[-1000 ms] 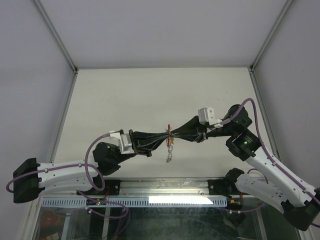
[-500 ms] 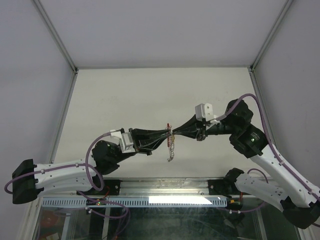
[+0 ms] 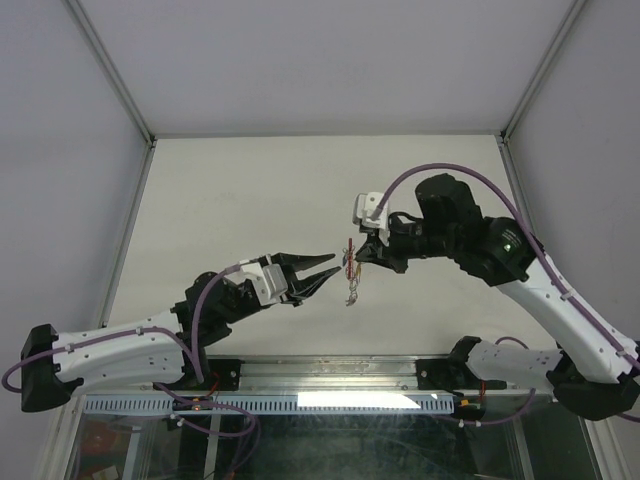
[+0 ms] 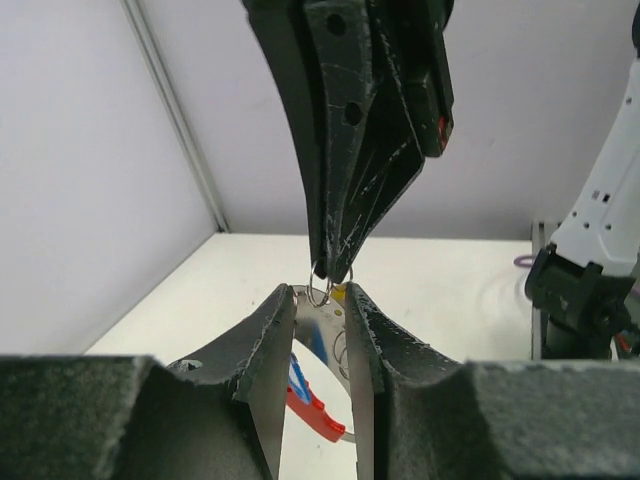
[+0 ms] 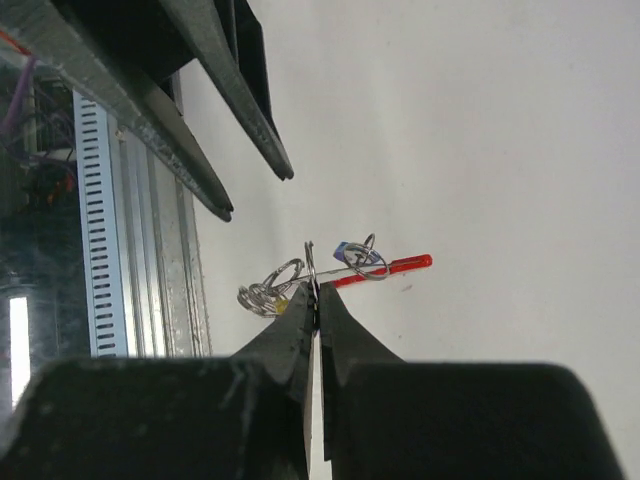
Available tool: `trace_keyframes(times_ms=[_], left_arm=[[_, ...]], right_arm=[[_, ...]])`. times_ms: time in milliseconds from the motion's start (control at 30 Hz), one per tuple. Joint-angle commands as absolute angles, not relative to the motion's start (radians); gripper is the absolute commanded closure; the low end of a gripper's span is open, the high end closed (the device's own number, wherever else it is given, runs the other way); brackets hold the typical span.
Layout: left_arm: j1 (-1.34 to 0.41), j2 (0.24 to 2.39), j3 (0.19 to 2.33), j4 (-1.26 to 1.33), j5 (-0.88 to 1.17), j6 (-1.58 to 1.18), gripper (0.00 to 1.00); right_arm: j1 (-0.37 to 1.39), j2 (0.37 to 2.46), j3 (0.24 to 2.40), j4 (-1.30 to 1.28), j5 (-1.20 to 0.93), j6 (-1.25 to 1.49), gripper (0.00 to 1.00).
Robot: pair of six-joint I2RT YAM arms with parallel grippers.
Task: Put the keys on the keyring
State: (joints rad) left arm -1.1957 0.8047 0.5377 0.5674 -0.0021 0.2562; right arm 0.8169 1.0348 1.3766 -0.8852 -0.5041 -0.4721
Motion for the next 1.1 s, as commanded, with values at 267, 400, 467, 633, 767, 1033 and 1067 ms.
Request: trace_keyframes(times_ms=[267, 400, 467, 633, 767, 1033, 1067], left_arm=[[-1.187, 0.871, 0.589, 0.465, -0.043, 0.293, 0.74], [-1.187, 0.909, 0.596, 0.46, -0.027, 0.289, 0.74], [-1.186, 0.935, 0.605, 0.459, -0.009, 0.285, 0.73], [-1.186, 0.992, 0.624, 0.472, 0.007, 0.289, 0.68], [-1.187, 1.012, 0.63, 0.497, -0.008, 0.299, 0.67], [-1.187, 1.026, 0.641, 0.501, -0.004, 0.295, 0.67], [-1.186, 1.027, 0.641, 0.504, -0.002, 0.292, 0.67]], right_arm=[[0.965, 1.306, 1.68, -1.372, 0.005, -0.369, 1.0], [0.979, 1.324, 1.718, -1.367, -0.012, -0.356, 1.0], [0.982, 1.332, 1.725, -1.365, -0.023, -0.356, 1.0], [0.987, 1.338, 1.714, -1.339, -0.055, -0.354, 1.0], [0.994, 1.338, 1.705, -1.33, -0.071, -0.35, 1.0], [1.008, 1.335, 1.696, -1.316, -0.085, -0.353, 1.0], [1.011, 1.335, 1.695, -1.314, -0.086, -0.354, 1.0]])
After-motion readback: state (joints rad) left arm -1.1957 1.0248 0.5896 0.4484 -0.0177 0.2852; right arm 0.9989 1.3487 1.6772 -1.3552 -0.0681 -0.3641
